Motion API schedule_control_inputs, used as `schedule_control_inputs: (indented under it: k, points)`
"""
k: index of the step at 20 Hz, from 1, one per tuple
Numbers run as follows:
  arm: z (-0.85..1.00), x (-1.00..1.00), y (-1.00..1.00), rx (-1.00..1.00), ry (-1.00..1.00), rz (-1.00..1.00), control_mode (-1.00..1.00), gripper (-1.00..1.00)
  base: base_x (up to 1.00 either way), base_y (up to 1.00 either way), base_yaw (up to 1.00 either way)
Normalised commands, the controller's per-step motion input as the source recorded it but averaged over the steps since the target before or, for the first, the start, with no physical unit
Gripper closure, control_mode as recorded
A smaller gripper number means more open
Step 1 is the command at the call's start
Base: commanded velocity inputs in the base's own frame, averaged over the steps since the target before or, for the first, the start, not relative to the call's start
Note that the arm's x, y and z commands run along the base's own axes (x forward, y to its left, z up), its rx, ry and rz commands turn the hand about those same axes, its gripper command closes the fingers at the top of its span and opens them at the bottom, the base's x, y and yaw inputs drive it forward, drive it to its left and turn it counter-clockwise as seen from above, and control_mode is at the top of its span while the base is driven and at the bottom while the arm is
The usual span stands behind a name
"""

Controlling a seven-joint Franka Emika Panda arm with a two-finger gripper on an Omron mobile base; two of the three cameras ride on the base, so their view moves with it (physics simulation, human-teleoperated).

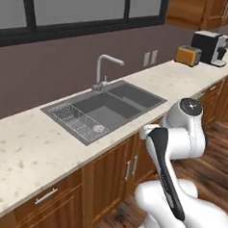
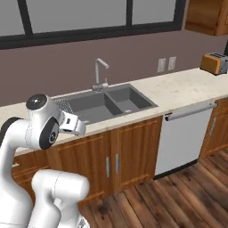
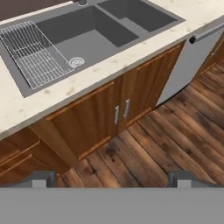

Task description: Four empty soda cans are scattered around the kitchen. Gather all the cans and cluster them next to the stove for recycling.

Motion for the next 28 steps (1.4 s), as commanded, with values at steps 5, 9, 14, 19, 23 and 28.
schedule_control_inputs:
  k: [5,9,14,19,23,28]
  points:
    - [0.00,0.00,0.00,0.00,0.00,0.00,1.00,-1.00,0.00,-0.40,-0.39]
    - [0.00,0.00,0.00,0.00,0.00,0.00,1.00,-1.00,0.00,-0.40,-0.39]
    - [0.00,0.00,0.00,0.00,0.00,0.00,1.00,-1.00,0.00,-0.36,-0.39]
    - [0.00,0.00,0.00,0.00,0.00,0.00,1.00,-1.00,0.00,-0.35,-0.40]
    - [0.00,0.00,0.00,0.00,0.00,0.00,1.00,-1.00,0.00,-0.35,-0.39]
    - [0.00,0.00,0.00,0.00,0.00,0.00,1.00,-1.00,0.00,-0.33,-0.39]
